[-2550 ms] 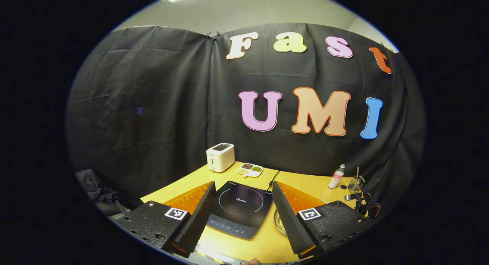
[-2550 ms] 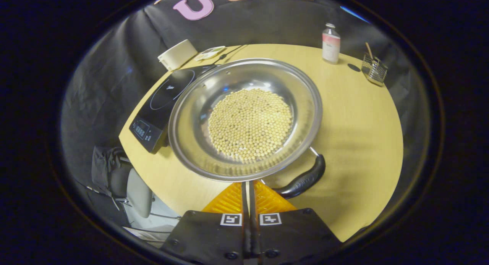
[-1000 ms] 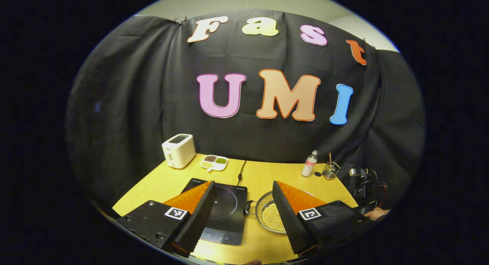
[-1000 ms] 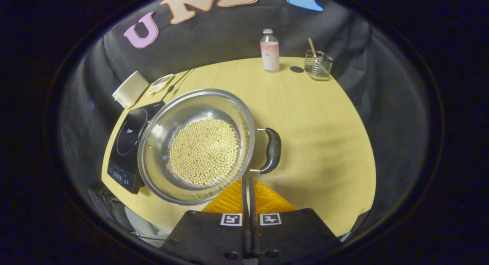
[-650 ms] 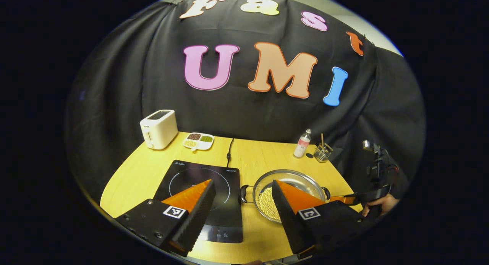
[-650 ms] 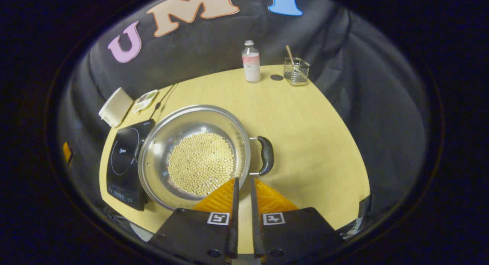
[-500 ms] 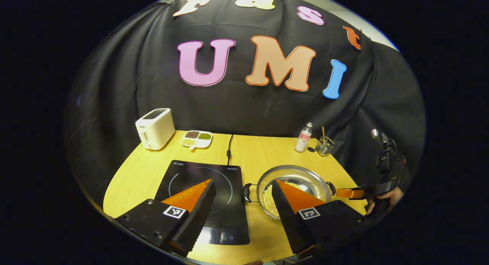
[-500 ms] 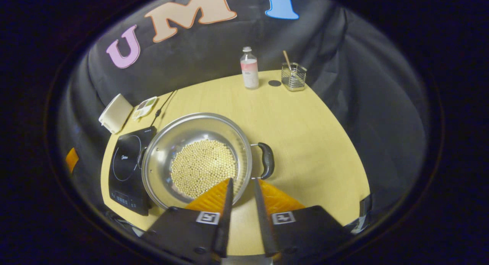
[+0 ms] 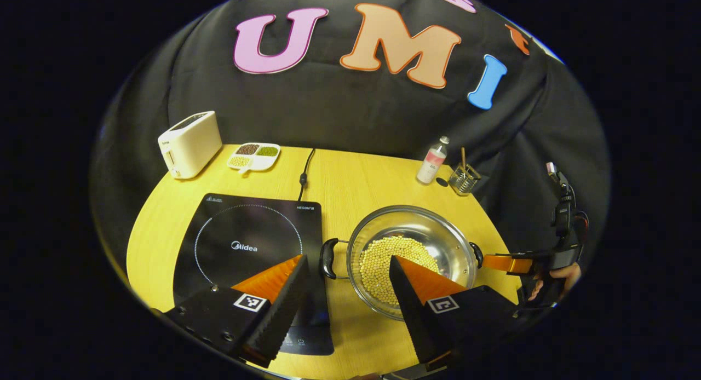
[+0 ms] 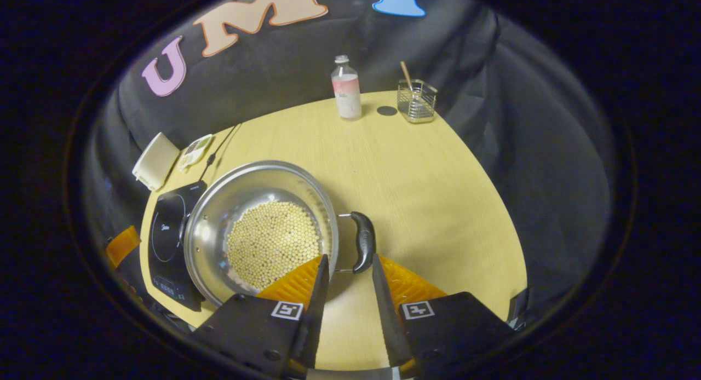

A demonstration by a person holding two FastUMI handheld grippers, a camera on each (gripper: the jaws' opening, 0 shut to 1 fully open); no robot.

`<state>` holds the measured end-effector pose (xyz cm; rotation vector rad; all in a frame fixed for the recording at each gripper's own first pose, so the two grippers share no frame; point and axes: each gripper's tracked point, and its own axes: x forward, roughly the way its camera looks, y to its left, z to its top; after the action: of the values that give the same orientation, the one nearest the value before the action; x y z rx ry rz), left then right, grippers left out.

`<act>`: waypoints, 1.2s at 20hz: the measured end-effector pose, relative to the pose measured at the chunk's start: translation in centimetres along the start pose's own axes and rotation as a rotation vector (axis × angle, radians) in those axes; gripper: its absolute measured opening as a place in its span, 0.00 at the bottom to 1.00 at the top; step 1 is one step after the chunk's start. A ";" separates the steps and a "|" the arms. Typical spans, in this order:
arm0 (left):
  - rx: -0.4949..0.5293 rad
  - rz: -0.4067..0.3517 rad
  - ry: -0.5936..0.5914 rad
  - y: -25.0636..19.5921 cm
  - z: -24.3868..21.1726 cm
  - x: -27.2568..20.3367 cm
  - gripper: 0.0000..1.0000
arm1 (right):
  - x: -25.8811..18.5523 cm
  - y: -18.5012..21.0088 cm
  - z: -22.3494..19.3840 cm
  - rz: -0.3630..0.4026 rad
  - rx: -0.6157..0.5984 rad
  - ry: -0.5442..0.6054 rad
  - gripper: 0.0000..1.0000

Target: First push the handle of the pot to place it horizontally, then grasp the pot with both hands and set it on the induction cooktop.

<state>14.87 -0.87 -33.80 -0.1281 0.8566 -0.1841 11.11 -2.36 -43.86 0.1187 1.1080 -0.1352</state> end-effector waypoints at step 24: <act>0.097 0.093 0.244 2.3 -5.0 9.2 0.87 | 6.8 1.2 2.3 0.032 -0.101 0.075 0.81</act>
<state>17.18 -0.74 -44.26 0.0256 1.0919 -0.1557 16.31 -1.86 -48.88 0.0515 1.1852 -0.0458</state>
